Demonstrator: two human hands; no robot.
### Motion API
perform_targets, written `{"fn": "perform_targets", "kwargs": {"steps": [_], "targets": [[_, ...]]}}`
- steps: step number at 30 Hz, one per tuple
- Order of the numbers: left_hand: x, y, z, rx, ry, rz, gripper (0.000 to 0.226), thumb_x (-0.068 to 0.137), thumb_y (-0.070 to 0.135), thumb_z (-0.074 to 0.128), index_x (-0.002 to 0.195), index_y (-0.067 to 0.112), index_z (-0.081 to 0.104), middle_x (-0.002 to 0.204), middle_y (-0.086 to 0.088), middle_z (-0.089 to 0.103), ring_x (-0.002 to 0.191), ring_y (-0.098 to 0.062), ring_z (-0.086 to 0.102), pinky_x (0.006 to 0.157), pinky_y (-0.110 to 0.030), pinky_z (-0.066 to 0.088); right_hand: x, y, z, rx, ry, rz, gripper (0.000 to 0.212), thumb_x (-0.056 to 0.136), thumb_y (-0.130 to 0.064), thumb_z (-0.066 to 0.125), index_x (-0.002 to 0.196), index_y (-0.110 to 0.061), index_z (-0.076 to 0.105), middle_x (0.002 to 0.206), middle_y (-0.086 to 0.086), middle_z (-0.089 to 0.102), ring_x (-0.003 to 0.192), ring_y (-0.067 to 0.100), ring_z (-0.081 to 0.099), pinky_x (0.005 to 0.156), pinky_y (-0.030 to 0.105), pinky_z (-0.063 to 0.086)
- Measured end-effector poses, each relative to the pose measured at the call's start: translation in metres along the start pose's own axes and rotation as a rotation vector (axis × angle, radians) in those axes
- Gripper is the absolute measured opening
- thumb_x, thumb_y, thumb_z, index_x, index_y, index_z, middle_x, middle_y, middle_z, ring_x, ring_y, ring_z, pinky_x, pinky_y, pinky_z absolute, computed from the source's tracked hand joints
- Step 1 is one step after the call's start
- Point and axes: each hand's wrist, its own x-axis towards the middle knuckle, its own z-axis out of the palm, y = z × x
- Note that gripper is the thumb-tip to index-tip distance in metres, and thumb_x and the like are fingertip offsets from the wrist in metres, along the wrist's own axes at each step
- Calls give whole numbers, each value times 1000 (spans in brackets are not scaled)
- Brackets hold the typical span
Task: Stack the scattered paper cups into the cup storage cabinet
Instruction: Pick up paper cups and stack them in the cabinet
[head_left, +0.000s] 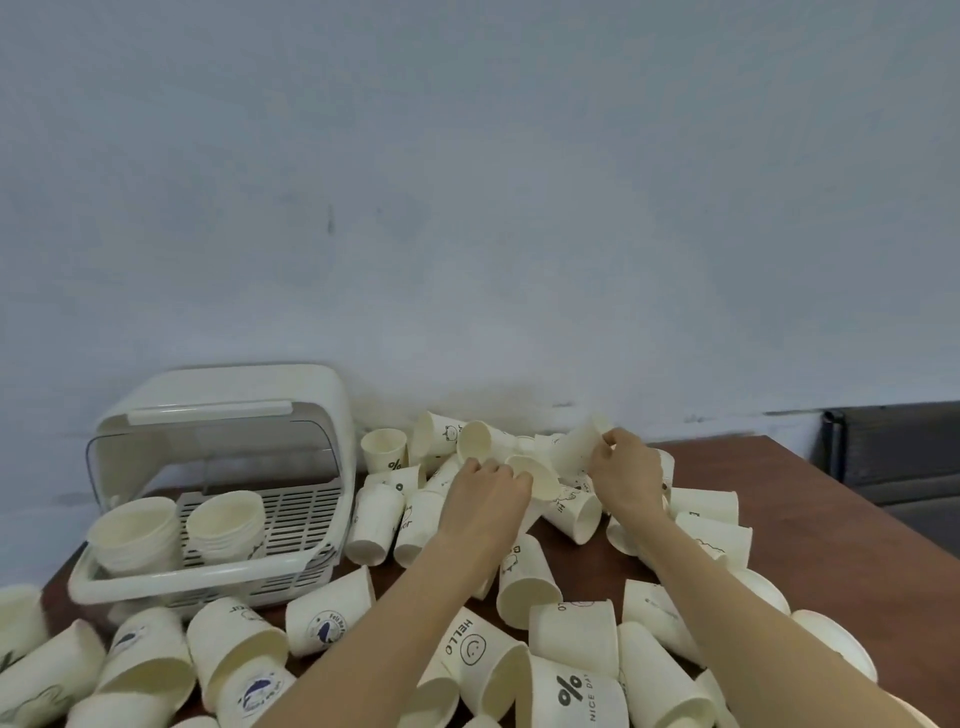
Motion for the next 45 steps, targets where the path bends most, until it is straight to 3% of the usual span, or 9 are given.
{"fn": "perform_targets", "kwargs": {"steps": [7,12,18,30,33,40,45], "targets": [[-38,-24,-31,-59,77,-87,14,94,17,44,101,16,56,97,-4,63,96,-25,55,86,-34,35,-45,-37,-13,-266,21,-329,20,93,-10,40,106,-14,55,70,7,60,69,30,53,62,39,44],[-69,-50,-53,-52,110,-175,18,96,20,40,105,16,56,103,-4,64,100,-25,54,86,-36,35,-76,-70,-16,-266,-37,-442,18,96,-13,37,106,-14,53,75,8,63,74,30,56,62,39,42],[-111,-84,-71,-53,116,-256,19,97,24,37,100,18,54,101,-3,64,97,-24,55,83,-34,36,-105,-104,-6,-224,-73,-521,17,94,-12,39,100,-13,55,73,5,59,70,28,55,62,40,45],[-163,-139,-85,-63,161,-390,23,99,29,35,98,20,56,100,1,65,92,-21,56,72,-31,31,-149,-162,15,-228,-140,-699,21,97,-18,39,106,-15,58,81,4,63,79,25,55,67,41,50],[-174,-155,-84,-65,165,-446,20,99,28,35,92,21,52,96,2,65,88,-21,57,71,-32,34,-155,-175,27,-220,-146,-722,24,98,-20,38,107,-15,60,81,4,64,79,25,57,67,41,50],[-195,-198,-81,-74,177,-555,24,98,29,37,99,17,59,99,-1,63,89,-22,58,71,-32,44,-166,-208,61,-192,-195,-773,25,99,-23,39,105,-14,61,84,5,66,80,25,57,68,41,49],[-208,-226,-74,-37,201,-622,23,97,26,39,89,15,57,91,-3,64,80,-25,55,63,-31,36,-173,-229,92,-171,-234,-791,24,97,-23,40,101,-12,61,82,7,66,79,28,59,68,42,49]]}}
